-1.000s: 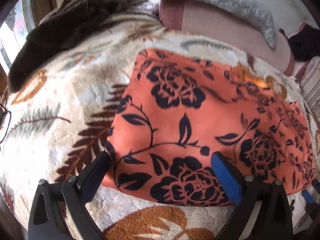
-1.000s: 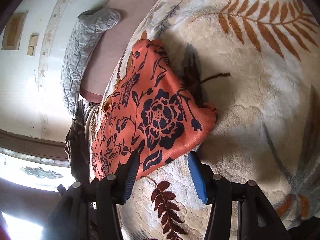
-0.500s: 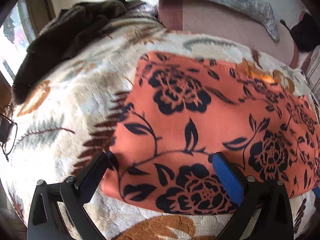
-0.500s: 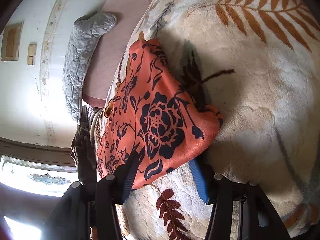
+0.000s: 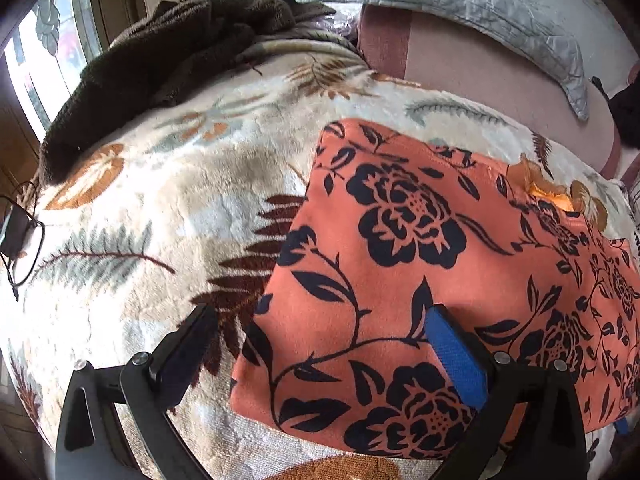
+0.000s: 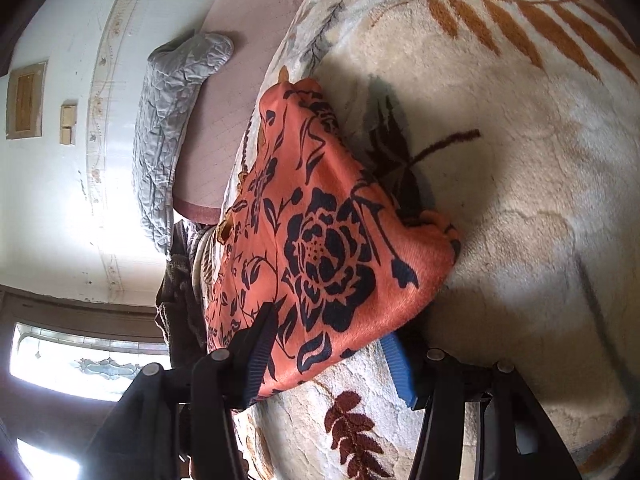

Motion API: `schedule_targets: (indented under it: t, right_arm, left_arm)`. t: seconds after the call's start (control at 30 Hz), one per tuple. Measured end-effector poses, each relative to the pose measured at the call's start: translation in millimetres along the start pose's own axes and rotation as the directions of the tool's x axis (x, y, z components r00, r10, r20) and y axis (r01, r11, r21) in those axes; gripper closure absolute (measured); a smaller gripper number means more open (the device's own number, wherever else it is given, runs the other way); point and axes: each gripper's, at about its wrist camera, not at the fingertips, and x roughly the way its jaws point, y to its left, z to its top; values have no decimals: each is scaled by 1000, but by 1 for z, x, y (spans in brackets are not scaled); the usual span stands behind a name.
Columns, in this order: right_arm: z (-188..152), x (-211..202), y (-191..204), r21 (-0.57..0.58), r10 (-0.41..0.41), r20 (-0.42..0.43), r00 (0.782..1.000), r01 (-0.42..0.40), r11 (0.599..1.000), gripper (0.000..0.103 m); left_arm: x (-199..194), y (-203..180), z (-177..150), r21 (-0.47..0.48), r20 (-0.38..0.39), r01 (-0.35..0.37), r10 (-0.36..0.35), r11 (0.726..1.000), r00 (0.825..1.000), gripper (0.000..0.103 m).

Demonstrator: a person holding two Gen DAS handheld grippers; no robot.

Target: Fold small clothes

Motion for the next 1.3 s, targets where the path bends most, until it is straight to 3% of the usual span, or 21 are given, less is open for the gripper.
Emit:
schedule_targets:
  t: [0.07, 0.17, 0.23, 0.43, 0.47, 0.5, 0.53, 0.6, 0.7, 0.83, 0.9, 1.03, 1.13, 1.3]
  right_arm:
    - [4, 2, 0, 12, 6, 27, 1000, -7, 1000, 48]
    - [8, 5, 0, 31, 17, 62, 998, -19, 999, 48]
    - [11, 8, 3, 22, 15, 81, 997, -16, 1000, 48]
    - [16, 15, 11, -20, 25, 126, 992, -23, 1000, 48]
    - [16, 17, 13, -36, 21, 132, 991, -16, 999, 52]
    - [16, 19, 16, -56, 3, 135, 991, 4, 998, 69]
    - [16, 24, 17, -73, -22, 129, 991, 32, 997, 75]
    - [15, 27, 17, -79, -49, 139, 989, 60, 995, 78]
    - [12, 27, 26, -124, -71, 161, 984, 91, 988, 78]
    - [16, 31, 17, -64, -53, 149, 988, 63, 996, 76]
    - [16, 32, 18, -70, -66, 160, 985, 78, 994, 75]
    - [13, 35, 30, -123, -88, 159, 983, 108, 986, 76]
    - [7, 27, 55, -218, -119, 199, 973, 162, 962, 80]
    - [-18, 15, 133, -462, -118, 282, 952, 242, 853, 81]
  left_arm:
    - [2, -2, 1, 12, -3, 17, -17, 1000, 1000, 0]
    - [27, -8, -4, 45, -116, 10, -5, 999, 993, 0]
    - [24, -4, -3, 14, -106, 33, -31, 999, 994, 0]
    - [9, 8, 9, -16, -27, 24, -25, 1000, 999, 0]
    - [10, 9, 10, -13, -29, -4, 4, 1000, 1000, 0]
    - [14, 11, 11, -9, -43, -37, 37, 999, 998, 0]
    - [17, 13, 8, -12, -61, -47, 47, 999, 997, 0]
    - [20, 21, 10, -41, -85, -10, 6, 999, 996, 0]
    - [15, 31, 11, -47, -65, -27, 24, 999, 998, 0]
    - [17, 47, 10, -66, -74, -47, 42, 997, 996, 0]
    - [26, 44, 5, -31, -111, -30, 27, 999, 993, 0]
    - [20, 37, 5, 49, -83, -35, 39, 998, 996, 0]
    - [10, 53, 12, -15, -50, -30, 29, 999, 998, 0]
    - [-11, 92, 23, -133, 29, -107, 112, 985, 993, 0]
